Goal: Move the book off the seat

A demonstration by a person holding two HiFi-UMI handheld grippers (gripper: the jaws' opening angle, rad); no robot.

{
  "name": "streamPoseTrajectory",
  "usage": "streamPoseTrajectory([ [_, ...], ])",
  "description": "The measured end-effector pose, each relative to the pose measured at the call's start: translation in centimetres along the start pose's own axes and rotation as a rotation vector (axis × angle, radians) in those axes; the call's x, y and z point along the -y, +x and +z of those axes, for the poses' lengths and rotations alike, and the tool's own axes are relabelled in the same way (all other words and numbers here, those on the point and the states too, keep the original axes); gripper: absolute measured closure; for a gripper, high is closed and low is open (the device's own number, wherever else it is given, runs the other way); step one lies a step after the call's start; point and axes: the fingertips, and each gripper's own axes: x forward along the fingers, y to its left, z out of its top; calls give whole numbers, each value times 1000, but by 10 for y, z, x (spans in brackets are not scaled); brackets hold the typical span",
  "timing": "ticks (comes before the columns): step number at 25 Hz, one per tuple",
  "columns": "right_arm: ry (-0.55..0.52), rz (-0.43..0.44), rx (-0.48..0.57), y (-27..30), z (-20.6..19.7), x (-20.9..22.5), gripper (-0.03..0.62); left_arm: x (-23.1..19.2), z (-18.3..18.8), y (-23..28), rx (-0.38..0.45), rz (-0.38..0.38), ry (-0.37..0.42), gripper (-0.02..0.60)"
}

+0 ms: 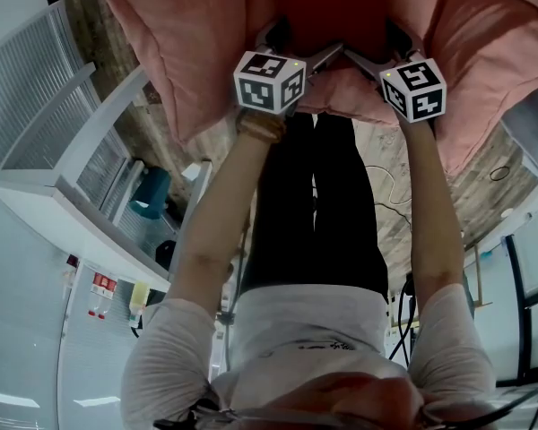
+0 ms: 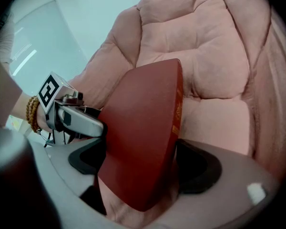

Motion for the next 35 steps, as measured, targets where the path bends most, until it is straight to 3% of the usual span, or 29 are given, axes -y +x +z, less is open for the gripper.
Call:
streamPoseTrajectory([
  [16, 58, -18, 68, -39, 27, -22, 125, 30, 37, -28, 38, 12, 70, 106],
  [35, 5, -68, 219, -151, 124, -77, 128, 116, 132, -118, 174, -1, 155, 106],
])
